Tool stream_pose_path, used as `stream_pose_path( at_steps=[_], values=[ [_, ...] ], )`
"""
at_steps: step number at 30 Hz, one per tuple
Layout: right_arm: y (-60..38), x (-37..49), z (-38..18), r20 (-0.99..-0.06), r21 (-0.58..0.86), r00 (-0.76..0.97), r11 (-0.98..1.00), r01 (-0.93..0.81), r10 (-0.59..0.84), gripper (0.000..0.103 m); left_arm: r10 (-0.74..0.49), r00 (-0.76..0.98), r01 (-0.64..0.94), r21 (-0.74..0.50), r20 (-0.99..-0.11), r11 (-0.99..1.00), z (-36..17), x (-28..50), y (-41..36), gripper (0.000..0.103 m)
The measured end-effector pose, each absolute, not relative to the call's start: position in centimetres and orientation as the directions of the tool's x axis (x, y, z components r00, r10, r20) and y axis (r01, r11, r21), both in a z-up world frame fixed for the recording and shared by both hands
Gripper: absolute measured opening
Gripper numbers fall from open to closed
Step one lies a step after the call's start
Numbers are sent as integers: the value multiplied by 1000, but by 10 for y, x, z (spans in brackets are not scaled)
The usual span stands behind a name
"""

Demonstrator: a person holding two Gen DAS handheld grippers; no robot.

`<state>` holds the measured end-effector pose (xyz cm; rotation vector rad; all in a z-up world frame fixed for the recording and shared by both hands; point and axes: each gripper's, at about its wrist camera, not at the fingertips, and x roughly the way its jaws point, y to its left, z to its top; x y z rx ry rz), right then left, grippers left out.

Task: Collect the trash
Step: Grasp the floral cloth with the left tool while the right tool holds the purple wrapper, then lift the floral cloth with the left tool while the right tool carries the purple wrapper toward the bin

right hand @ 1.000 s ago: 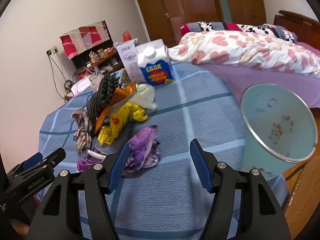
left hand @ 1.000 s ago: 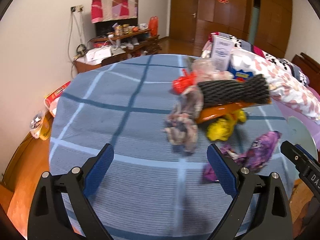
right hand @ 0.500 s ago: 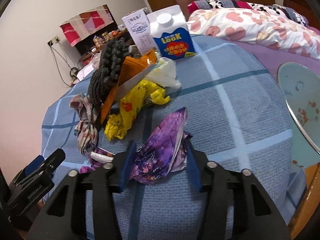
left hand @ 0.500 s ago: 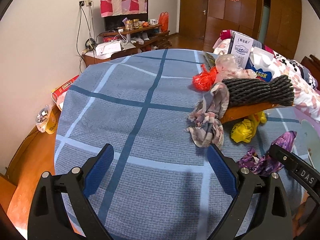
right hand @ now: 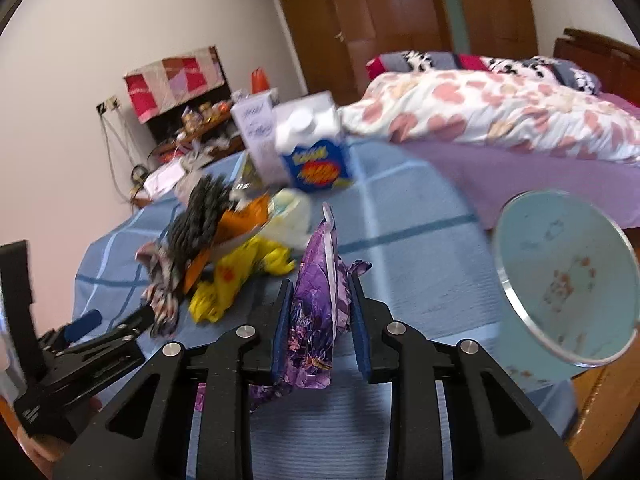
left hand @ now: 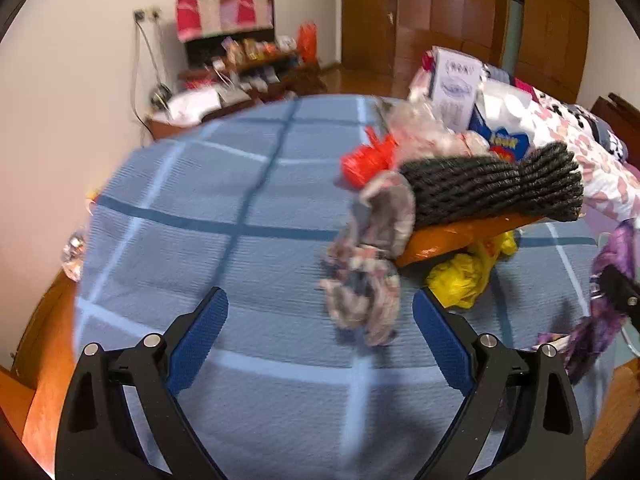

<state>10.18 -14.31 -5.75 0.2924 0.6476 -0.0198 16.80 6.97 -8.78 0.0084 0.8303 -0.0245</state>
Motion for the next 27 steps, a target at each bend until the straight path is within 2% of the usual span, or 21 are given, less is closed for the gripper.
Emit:
stream_pose_path(
  at_steps=[3, 9, 11, 12, 14, 19, 27],
  values=[
    [-155, 97, -53, -579, 268, 813, 954, 133, 49, 28, -50, 651, 36, -35, -758, 999, -91, 181, 61, 87],
    [-164, 93, -53, -577, 270, 816, 952, 146, 39, 28, -66, 595, 42, -50, -801, 998, -102, 200, 50, 66],
    [-164, 92, -54, -579, 274, 814, 951, 144, 43, 28, -76, 575, 38, -66, -815, 997, -106, 203, 52, 52],
    [-164, 92, -54, -580, 275, 814, 951, 144, 45, 28, -76, 579, 34, -69, -812, 997, -105, 203, 53, 49],
    [-162, 92, -54, -579, 276, 814, 951, 142, 46, 28, -92, 582, 34, -89, -808, 995, -105, 203, 56, 32],
    [-160, 88, -51, -566, 278, 823, 950, 140, 44, 28, -101, 611, 37, -99, -785, 994, -99, 195, 61, 26],
    [-165, 75, -41, -537, 283, 843, 949, 141, 35, 28, -101, 685, 58, -84, -722, 995, -74, 156, 81, 26]
  ],
)
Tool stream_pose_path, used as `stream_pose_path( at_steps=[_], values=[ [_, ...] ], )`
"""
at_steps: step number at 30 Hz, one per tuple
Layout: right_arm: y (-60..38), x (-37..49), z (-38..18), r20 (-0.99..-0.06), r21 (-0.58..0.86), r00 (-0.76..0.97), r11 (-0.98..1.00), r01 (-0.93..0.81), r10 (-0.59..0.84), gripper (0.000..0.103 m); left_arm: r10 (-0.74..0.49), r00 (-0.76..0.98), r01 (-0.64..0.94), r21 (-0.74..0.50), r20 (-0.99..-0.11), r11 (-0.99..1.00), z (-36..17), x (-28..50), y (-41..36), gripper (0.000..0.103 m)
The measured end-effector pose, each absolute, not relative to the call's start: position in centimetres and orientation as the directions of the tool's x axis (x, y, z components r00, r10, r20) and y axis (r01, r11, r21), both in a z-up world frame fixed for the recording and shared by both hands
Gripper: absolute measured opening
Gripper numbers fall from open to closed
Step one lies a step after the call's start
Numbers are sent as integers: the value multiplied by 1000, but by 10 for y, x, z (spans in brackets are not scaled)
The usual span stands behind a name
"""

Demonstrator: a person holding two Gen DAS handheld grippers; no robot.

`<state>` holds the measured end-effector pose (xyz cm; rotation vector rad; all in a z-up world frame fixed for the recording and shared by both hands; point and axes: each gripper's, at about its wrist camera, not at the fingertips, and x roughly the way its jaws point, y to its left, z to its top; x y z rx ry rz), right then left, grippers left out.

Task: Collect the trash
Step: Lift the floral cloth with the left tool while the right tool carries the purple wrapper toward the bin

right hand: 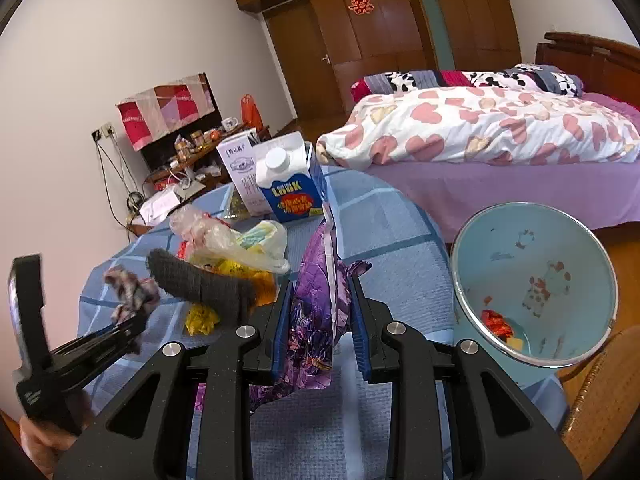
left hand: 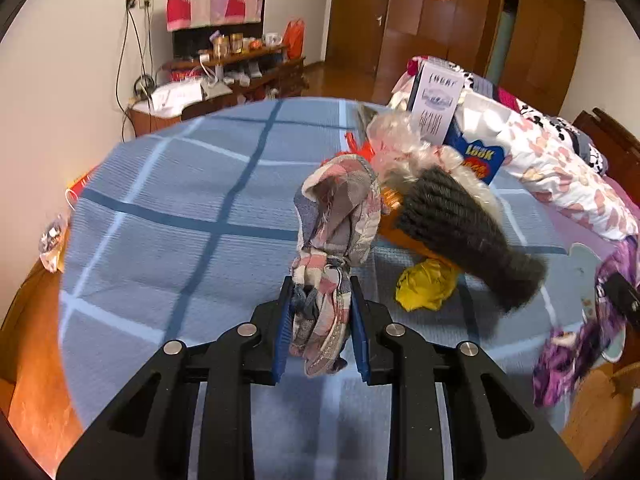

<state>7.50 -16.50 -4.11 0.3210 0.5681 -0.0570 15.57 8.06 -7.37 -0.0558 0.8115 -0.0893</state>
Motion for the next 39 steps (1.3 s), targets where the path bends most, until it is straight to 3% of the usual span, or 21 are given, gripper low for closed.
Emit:
stream_pose_path(
  at_steps=[14, 39],
  values=[
    [-178, 52, -27, -495, 293, 869, 946, 142, 23, 28, -171, 753, 175, -58, -635, 983, -27, 103, 52, 26],
    [-233, 20, -16, -488, 245, 866, 935, 257, -110, 28, -297, 701, 384, -8, -648, 923, -30, 81, -49, 26]
  ],
)
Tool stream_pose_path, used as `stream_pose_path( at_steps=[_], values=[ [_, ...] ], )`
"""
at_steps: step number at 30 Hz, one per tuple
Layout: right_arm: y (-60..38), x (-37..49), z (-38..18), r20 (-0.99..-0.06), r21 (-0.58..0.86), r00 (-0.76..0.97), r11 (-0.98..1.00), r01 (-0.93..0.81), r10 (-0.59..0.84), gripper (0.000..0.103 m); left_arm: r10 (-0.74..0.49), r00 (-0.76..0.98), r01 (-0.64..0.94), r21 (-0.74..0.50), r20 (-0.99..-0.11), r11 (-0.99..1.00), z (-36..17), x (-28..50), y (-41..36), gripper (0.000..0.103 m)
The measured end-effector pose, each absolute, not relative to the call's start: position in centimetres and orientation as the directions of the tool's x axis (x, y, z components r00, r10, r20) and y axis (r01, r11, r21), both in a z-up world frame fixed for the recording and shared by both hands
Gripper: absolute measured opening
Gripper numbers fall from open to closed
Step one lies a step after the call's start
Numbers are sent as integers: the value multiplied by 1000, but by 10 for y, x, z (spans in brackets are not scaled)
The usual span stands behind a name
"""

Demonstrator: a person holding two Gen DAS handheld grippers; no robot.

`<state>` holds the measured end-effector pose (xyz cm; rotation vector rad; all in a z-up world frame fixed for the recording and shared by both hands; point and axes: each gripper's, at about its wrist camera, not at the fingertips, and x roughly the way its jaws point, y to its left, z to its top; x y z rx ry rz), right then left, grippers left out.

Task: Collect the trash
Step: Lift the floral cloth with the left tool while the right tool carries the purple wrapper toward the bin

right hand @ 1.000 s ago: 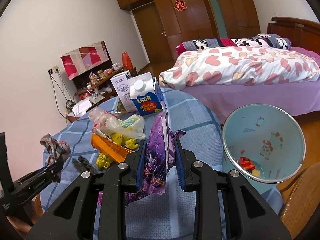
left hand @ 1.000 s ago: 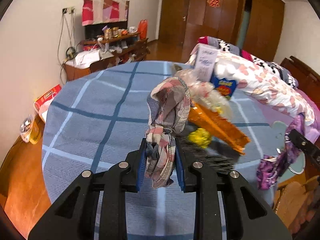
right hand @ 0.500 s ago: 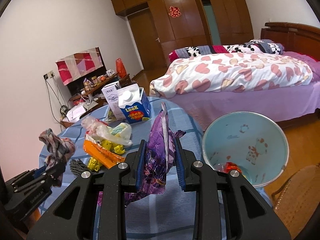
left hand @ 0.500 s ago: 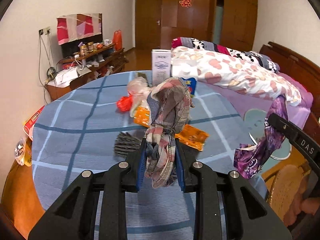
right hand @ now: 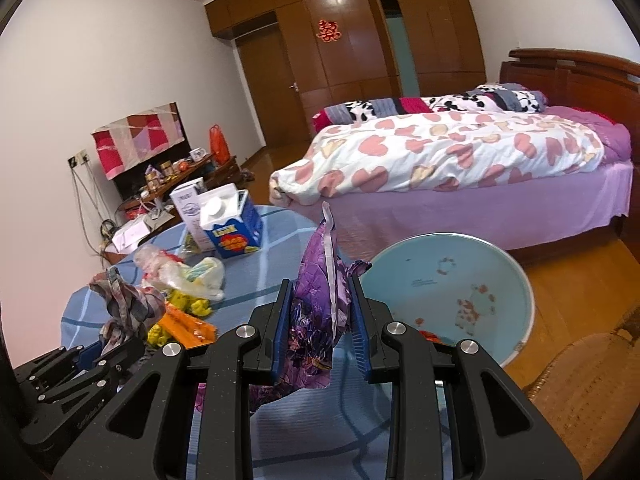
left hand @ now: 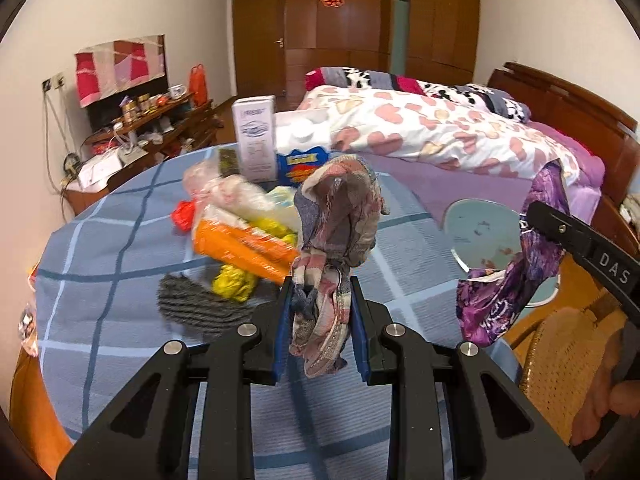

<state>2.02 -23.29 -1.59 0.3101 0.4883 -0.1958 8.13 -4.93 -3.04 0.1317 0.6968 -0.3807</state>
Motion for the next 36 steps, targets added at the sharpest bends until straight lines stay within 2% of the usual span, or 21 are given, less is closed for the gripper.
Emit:
stream_pose_path(
  at_steps=[16, 36],
  values=[
    [-288, 8, -11, -485, 223, 840, 894, 388, -243, 28, -384, 660, 510, 10, -646, 860, -30, 86, -120, 26],
    [-340, 23, -42, -565, 120, 727, 832, 541, -391, 28, -467, 582, 642, 23, -665, 767, -49, 87, -199, 26]
  ],
)
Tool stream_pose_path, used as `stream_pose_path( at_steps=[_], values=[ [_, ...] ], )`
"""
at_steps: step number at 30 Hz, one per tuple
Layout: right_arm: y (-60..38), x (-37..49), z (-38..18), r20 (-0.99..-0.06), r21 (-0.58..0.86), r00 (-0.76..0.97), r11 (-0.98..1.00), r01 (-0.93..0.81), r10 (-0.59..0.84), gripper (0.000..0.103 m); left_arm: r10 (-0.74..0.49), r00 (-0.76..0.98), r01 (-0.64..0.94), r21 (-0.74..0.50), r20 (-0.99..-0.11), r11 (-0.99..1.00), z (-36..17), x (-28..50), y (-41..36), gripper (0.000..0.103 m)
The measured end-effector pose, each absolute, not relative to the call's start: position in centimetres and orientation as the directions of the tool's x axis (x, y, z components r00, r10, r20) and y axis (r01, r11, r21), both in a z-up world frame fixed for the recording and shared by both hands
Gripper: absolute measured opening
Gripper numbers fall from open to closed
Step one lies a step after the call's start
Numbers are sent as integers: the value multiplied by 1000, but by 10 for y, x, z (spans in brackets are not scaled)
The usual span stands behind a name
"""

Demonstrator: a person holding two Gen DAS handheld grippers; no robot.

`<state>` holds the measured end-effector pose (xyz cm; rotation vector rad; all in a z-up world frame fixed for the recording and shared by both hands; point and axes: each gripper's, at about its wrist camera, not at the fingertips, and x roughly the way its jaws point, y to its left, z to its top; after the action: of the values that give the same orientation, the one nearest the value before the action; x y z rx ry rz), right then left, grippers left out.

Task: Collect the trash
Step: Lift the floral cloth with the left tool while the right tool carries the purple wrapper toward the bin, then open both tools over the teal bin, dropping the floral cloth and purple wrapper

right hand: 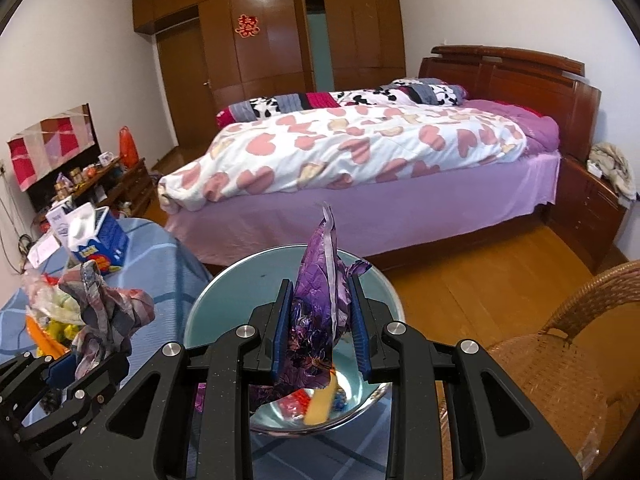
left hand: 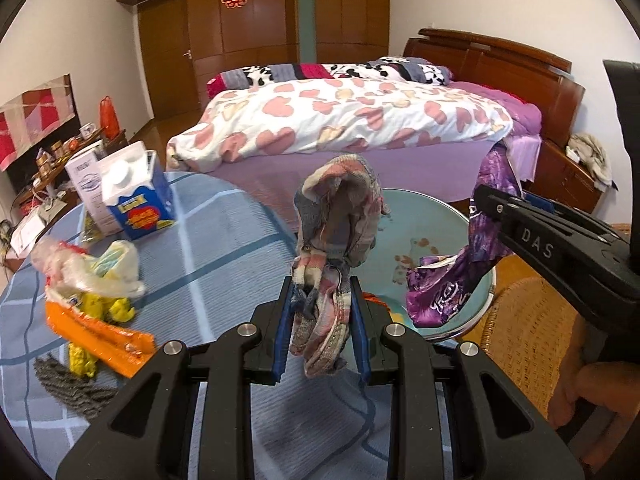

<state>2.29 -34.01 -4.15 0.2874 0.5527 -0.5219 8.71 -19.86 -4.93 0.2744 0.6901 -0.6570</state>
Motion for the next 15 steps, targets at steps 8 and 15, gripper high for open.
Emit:
stream_pose_path(
  at_steps=[8, 15],
  values=[
    [-360, 32, -54, -602, 109, 693, 819, 563, -397, 28, -486, 545, 671, 8, -684, 741, -60, 91, -223, 26],
    [-371, 44, -60, -639, 102, 678, 833, 544, -365, 39, -488, 517, 679, -10, -703, 734, -69, 96, -235, 26]
  ],
)
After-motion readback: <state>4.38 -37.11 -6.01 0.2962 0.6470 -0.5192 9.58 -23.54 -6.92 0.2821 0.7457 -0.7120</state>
